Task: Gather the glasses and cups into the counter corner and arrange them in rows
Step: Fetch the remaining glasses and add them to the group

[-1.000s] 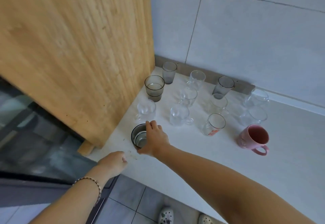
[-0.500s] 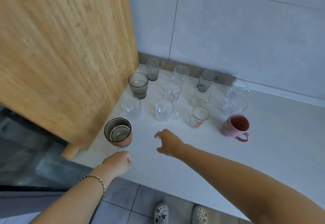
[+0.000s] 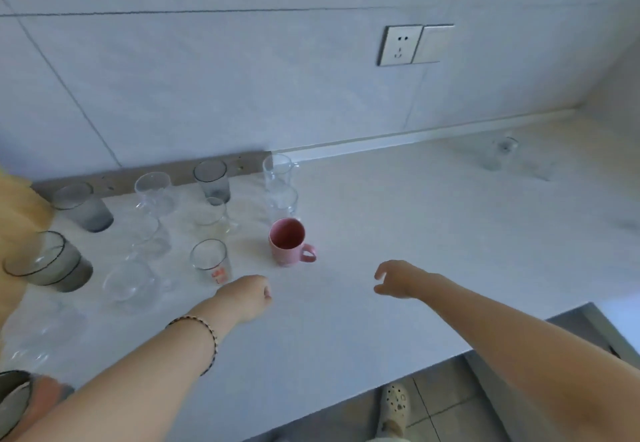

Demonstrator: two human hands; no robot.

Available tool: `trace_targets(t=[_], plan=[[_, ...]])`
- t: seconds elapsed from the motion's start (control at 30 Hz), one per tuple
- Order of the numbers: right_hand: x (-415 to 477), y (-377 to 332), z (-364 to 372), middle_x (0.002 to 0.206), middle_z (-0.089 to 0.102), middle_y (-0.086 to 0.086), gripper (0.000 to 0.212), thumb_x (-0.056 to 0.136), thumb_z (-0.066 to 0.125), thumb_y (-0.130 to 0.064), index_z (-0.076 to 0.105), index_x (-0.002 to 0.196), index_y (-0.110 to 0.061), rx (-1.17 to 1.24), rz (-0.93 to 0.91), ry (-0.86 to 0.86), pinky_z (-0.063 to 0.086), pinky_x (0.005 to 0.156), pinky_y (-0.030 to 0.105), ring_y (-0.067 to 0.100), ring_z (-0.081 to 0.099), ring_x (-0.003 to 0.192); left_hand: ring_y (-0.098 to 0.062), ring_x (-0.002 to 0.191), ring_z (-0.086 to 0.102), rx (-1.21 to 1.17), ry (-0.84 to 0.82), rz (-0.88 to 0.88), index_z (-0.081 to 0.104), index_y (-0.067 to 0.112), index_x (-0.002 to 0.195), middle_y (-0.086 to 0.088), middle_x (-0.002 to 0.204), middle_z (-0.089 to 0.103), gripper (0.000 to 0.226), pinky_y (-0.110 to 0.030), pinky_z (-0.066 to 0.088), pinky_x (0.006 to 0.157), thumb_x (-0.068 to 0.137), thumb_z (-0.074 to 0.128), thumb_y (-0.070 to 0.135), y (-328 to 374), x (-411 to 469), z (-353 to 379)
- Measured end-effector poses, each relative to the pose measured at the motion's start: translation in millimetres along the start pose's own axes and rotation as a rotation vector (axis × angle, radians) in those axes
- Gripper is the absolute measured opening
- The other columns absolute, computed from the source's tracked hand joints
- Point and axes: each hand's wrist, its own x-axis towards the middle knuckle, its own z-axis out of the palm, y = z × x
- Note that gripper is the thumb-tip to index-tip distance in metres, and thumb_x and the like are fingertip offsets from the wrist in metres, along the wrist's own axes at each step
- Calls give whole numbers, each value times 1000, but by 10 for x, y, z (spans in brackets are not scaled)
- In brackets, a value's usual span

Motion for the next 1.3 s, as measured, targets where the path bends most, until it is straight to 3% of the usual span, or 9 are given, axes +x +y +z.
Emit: trace_targets(t=[0.1,0.2,0.3,0.37,0.47,0.6,0.77,1.0,1.3], plan=[[-13,741,-279,140,48,5,40,93,52,-26,51,131,-13,91,88,58,36,106,29,21,44,130,-25,104,56,47,-25,91,58,15,99,-5,121,58,20,-30,46,92,91,42,22,659,353,-55],[74,1461,-507,138,50,5,38,93,52,-26,53,129,-14,157,155,116,38,103,29,22,47,128,-24,91,52,125,-47,135,48,21,72,-2,103,59,17,-30,43,83,88,41,20,1368,681,-74],[239,2140,-719,134,53,3,36,92,52,-26,55,126,-16,191,194,153,40,101,30,21,48,125,-21,99,53,168,-76,156,49,25,87,-1,116,60,10,-30,43,88,92,41,23,2098,1033,-64],[383,2542,-889,133,54,2,35,92,52,-26,55,126,-17,202,203,155,40,100,30,20,48,125,-22,112,56,180,-71,159,54,24,99,0,124,59,15,-30,43,93,93,41,23,2540,1272,-68],[638,3076,-1211,131,56,3,34,92,52,-24,56,125,-16,210,216,157,41,99,29,21,50,124,-23,116,55,163,-85,149,58,19,110,-2,126,59,24,-32,44,96,93,42,23,3104,1613,-96],[1098,3614,-1635,128,58,5,34,89,54,-23,57,123,-15,228,247,173,43,98,30,23,53,120,-22,114,57,128,-103,115,54,25,97,-1,121,60,12,-35,45,97,92,42,23,3614,2028,-148],[1811,3898,-2288,141,40,11,61,87,62,-27,37,140,-10,288,265,327,41,100,35,28,46,127,-20,108,58,109,-93,56,47,27,87,7,100,53,7,-32,45,92,92,42,23,3802,2453,-191],[2649,3985,-2883,145,31,16,98,76,75,-36,14,147,-8,447,333,518,32,108,40,32,33,135,-17,90,53,98,-83,-35,47,27,87,6,96,55,10,-25,38,76,93,39,25,3673,2815,-266],[2874,3990,-2819,130,49,13,83,69,81,-34,34,134,-12,588,329,596,45,88,36,32,52,117,-18,103,60,53,-115,-95,47,29,90,7,98,55,8,-28,45,86,94,40,26,3362,2957,-355]])
